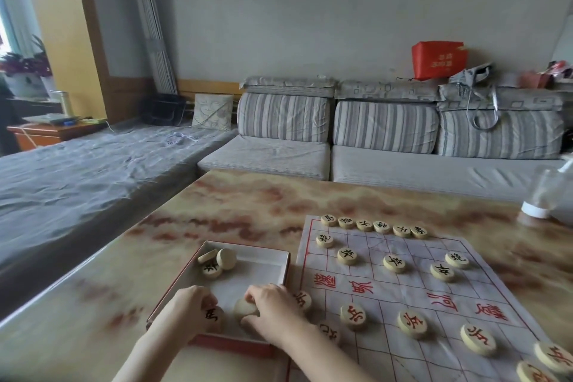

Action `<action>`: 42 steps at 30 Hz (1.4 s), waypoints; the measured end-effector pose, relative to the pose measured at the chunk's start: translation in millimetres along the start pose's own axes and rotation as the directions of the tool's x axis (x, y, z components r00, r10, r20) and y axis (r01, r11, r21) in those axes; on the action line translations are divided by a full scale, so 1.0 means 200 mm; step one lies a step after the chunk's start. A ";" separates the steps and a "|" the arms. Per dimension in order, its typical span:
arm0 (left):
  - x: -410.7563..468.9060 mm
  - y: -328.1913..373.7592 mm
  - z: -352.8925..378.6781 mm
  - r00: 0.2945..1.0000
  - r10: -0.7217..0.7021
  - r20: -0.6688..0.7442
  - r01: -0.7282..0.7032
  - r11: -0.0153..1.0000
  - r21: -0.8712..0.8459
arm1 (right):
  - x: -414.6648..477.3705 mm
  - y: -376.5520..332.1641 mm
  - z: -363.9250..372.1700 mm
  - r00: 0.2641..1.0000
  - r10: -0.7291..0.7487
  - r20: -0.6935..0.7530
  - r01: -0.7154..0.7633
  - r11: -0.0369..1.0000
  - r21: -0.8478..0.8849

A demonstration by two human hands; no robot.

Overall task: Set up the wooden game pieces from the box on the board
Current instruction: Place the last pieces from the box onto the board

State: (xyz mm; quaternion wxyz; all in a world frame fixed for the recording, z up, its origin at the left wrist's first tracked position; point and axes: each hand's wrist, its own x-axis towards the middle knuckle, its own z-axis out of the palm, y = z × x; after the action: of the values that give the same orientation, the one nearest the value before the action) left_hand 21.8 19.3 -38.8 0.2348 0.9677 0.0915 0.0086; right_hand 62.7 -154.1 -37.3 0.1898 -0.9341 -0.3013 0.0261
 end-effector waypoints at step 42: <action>0.04 1.12 0.55 0.947 0.233 -0.221 -0.318 0.774 -0.547 | -0.64 1.07 -0.47 0.845 0.501 -0.186 -0.168 0.579 0.798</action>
State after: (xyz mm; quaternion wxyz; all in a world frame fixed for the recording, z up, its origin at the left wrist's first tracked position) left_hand 74.5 -224.5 -33.8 0.5052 0.8508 -0.0422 0.1382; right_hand 93.0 -419.4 -37.8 0.6082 -0.7931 -0.0315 -0.0022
